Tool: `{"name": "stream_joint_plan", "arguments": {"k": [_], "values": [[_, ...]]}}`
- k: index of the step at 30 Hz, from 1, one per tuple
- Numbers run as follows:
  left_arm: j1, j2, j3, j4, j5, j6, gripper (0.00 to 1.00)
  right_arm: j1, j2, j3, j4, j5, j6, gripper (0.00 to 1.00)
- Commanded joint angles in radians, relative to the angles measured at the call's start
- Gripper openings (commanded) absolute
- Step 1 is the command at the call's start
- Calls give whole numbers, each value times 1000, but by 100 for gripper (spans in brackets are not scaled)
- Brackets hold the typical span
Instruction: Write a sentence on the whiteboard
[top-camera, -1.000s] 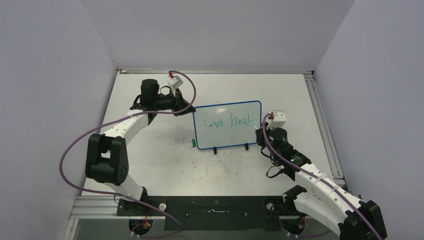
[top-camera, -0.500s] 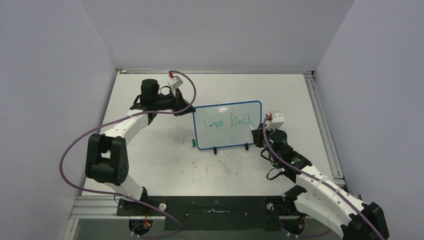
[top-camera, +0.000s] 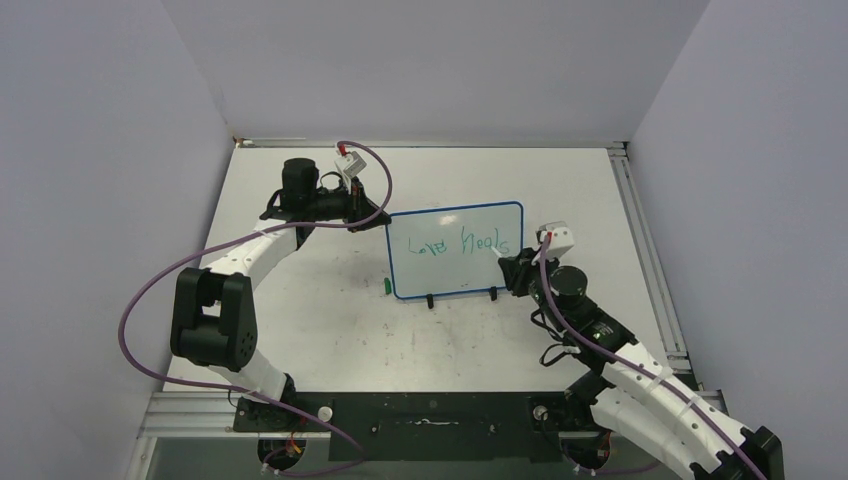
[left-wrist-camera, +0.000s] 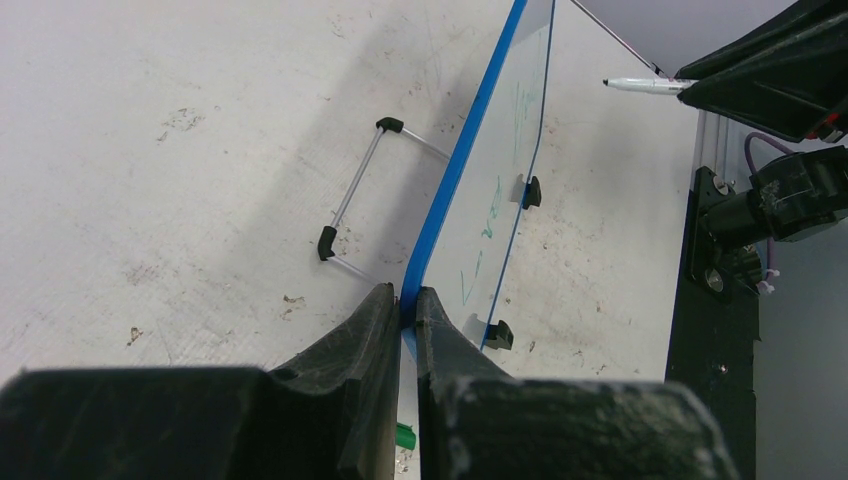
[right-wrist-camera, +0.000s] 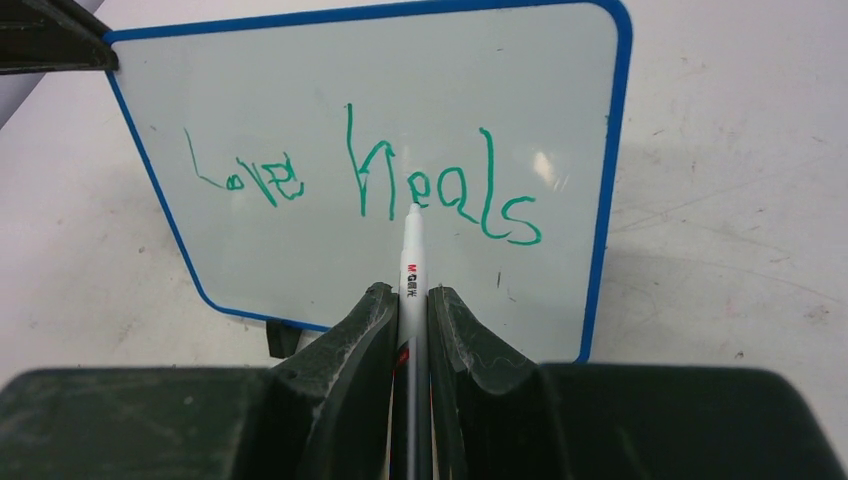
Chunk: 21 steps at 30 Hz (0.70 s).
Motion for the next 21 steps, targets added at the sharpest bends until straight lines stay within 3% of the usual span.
{"name": "stream_joint_plan", "arguments": {"k": [1,5,15,21], "values": [[-1,-28,16,-10,-13,11,0,39,31,34,48,-46,15,5],[-2,-32,15,-10,-11,10,0,94,51,-27,147,-59,62,5],[-4,-34,14,-8,-10,8,0,286,237,-68,291,97,80,5],[-4,-34,15,-8,-8,9,0,323,308,-79,353,138,72,5]]}}
